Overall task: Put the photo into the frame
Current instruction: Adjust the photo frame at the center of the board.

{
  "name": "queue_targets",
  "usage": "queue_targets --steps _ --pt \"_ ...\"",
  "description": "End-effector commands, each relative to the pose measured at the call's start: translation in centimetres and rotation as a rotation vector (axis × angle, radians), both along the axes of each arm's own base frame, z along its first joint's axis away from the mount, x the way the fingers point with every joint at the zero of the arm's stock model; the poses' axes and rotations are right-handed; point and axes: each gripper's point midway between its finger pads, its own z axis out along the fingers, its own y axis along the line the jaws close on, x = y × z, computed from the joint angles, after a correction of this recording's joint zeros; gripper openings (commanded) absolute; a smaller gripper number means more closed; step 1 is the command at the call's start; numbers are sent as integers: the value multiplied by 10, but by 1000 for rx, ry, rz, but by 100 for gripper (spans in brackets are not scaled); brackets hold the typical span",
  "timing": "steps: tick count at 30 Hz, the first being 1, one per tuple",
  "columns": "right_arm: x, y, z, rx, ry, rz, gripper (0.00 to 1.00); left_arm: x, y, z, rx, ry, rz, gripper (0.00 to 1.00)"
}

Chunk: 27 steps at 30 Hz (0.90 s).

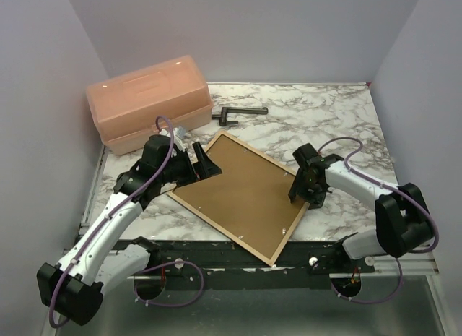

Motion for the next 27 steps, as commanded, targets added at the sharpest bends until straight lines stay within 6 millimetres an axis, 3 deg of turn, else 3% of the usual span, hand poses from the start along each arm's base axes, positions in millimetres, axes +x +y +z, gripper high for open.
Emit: queue_targets --steps 1,7,11,15,20,23,24,27 --pt "24 -13 -9 -98 -63 -24 62 -4 24 -10 136 -1 26 96" --pt "35 -17 -13 -114 -83 1 54 -3 35 -11 190 -17 26 96" --pt "46 -22 -6 -130 -121 45 37 -1 42 -12 214 -17 35 96" --pt "60 -26 2 -150 -174 137 35 0 48 -16 238 -15 40 96" --pt "68 -32 -2 -171 -148 222 37 3 59 -22 287 -3 56 96" --pt "78 -24 0 -132 -179 266 32 4 69 -27 336 12 72 96" --pt "81 -20 3 -114 -196 293 26 6 73 -30 358 20 84 96" --pt "90 -20 9 -115 -234 293 26 11 91 -47 448 86 128 96"
